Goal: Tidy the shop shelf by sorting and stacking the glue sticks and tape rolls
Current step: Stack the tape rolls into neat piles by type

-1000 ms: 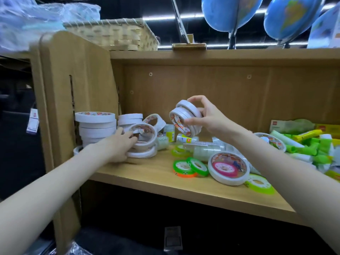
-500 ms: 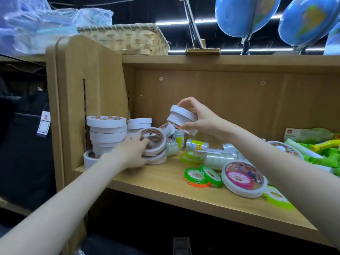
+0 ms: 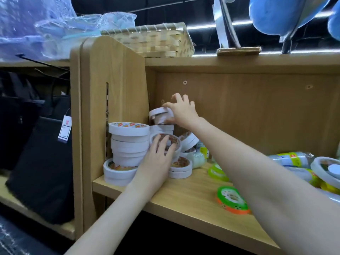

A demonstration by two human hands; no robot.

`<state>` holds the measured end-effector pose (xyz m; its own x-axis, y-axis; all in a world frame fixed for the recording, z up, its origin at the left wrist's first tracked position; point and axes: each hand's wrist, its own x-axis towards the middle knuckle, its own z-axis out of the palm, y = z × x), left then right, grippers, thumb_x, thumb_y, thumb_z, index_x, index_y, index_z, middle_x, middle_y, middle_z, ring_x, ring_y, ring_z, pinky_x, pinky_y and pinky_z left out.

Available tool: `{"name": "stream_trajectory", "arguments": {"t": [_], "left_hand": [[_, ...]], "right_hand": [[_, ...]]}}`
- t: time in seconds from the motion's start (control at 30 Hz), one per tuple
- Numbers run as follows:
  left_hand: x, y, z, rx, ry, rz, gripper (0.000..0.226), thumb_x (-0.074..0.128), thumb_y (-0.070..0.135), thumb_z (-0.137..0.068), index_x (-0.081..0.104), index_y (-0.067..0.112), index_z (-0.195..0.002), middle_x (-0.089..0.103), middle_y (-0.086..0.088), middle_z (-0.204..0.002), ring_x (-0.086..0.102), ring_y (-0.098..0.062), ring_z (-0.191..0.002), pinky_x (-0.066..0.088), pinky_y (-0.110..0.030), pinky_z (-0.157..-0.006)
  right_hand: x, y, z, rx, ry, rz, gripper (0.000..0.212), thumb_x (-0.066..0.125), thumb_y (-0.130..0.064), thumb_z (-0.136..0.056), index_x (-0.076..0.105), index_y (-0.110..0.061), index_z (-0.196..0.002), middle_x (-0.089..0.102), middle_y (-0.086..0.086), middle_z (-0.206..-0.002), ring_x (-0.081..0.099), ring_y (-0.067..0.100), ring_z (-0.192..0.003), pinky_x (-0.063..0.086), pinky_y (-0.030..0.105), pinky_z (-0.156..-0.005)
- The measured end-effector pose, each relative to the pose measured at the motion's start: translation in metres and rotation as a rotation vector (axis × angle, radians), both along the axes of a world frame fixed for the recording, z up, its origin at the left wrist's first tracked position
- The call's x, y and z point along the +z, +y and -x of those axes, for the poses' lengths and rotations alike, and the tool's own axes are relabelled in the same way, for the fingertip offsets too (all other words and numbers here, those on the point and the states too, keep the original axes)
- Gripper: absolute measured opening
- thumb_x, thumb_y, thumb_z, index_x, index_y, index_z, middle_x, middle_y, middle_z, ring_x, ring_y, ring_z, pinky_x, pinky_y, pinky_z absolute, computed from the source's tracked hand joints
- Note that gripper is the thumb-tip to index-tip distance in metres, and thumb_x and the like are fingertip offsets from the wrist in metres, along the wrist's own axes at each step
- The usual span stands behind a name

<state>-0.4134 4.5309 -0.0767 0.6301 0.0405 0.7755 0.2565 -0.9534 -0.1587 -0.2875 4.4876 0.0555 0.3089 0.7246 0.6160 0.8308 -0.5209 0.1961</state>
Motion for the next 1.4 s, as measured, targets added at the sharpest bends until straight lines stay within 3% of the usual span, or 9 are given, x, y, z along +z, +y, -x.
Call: {"name": "stream_trajectory", "arguments": {"t": [0.1,0.3,0.5,0.63,0.77,0.93,1.1,1.27,1.4], "left_hand": [[0.002,-0.004,0.002,0.002,0.035,-0.011,0.049,0.033,0.017,-0.071,0.066,-0.002,-0.101,0.064,-0.023,-0.110,0.062,-0.038,-0.102,0.056,-0.044,-0.077],[0.002,-0.002,0.005,-0.006,-0.019,-0.027,0.045,0.034,0.013,-0.070,0.065,-0.002,-0.097,0.063,-0.023,-0.103,0.062,-0.036,-0.095,0.056,-0.039,-0.073],[0.011,-0.017,0.019,0.145,0.028,-0.063,0.039,0.078,0.004,-0.042,0.069,0.017,-0.078,0.066,-0.004,-0.086,0.064,-0.019,-0.066,0.031,-0.017,-0.036],[0.013,-0.020,0.005,0.207,-0.051,-0.025,0.039,0.083,0.002,-0.041,0.065,0.013,-0.074,0.060,-0.006,-0.074,0.057,-0.018,-0.050,0.019,-0.016,-0.036],[0.006,-0.025,-0.003,-0.048,-0.190,-0.092,0.038,0.062,-0.007,-0.058,0.063,0.002,-0.095,0.063,-0.019,-0.092,0.065,-0.034,-0.082,0.049,-0.034,-0.067],[0.019,-0.073,-0.005,-0.348,-0.083,0.227,0.032,0.048,0.009,-0.078,0.059,0.005,-0.108,0.057,-0.013,-0.113,0.055,-0.031,-0.102,0.044,-0.039,-0.085],[0.014,-0.106,-0.009,-0.627,0.207,0.572,0.032,0.047,0.037,-0.094,0.058,0.019,-0.117,0.050,0.002,-0.118,0.045,-0.012,-0.116,0.031,-0.022,-0.094],[0.007,-0.108,-0.003,-0.724,0.475,0.603,0.050,0.044,0.071,-0.070,0.060,0.043,-0.108,0.045,0.013,-0.126,0.036,-0.002,-0.123,0.025,-0.018,-0.103],[0.007,-0.107,-0.003,-0.623,0.531,0.485,0.045,0.061,0.059,-0.078,0.056,0.036,-0.116,0.047,0.014,-0.121,0.039,-0.007,-0.118,0.030,-0.027,-0.103]], "right_hand": [[-0.006,0.005,0.002,0.117,0.190,-0.069,0.049,0.066,-0.026,-0.085,0.048,-0.015,-0.129,0.036,0.015,-0.124,0.048,0.031,-0.090,0.042,0.036,-0.081],[0.013,-0.031,-0.001,0.210,0.459,-0.033,0.047,0.055,-0.009,-0.088,0.046,-0.015,-0.134,0.062,0.009,-0.119,0.057,0.023,-0.110,0.041,0.025,-0.092],[0.023,-0.120,-0.013,0.141,0.716,-0.015,0.033,0.049,0.001,-0.090,0.054,-0.006,-0.123,0.062,0.007,-0.088,0.068,0.024,-0.082,0.057,0.035,-0.080],[0.017,-0.185,-0.018,0.028,0.827,0.145,0.022,0.052,-0.004,-0.092,0.058,-0.010,-0.113,0.063,0.009,-0.091,0.066,0.022,-0.079,0.057,0.028,-0.076],[-0.004,-0.234,-0.018,-0.111,0.859,0.434,0.022,0.060,-0.015,-0.089,0.059,-0.020,-0.111,0.066,0.005,-0.105,0.063,0.010,-0.086,0.053,0.023,-0.077],[-0.034,-0.239,-0.012,-0.135,0.694,0.494,0.043,0.069,-0.036,-0.080,0.056,-0.024,-0.120,0.059,-0.005,-0.116,0.057,0.002,-0.090,0.046,0.018,-0.077],[-0.055,-0.218,-0.007,-0.117,0.548,0.489,0.047,0.071,-0.035,-0.076,0.052,-0.029,-0.119,0.052,-0.014,-0.097,0.053,0.013,-0.095,0.043,0.026,-0.082],[-0.048,-0.226,-0.026,0.054,0.722,0.074,0.043,0.076,-0.032,-0.074,0.052,-0.020,-0.107,0.058,-0.002,-0.098,0.056,0.014,-0.087,0.047,0.030,-0.073],[-0.037,-0.233,-0.033,0.097,1.011,-0.388,0.051,0.075,-0.026,-0.076,0.043,-0.016,-0.115,0.060,0.003,-0.102,0.064,0.018,-0.085,0.055,0.034,-0.070]]}}
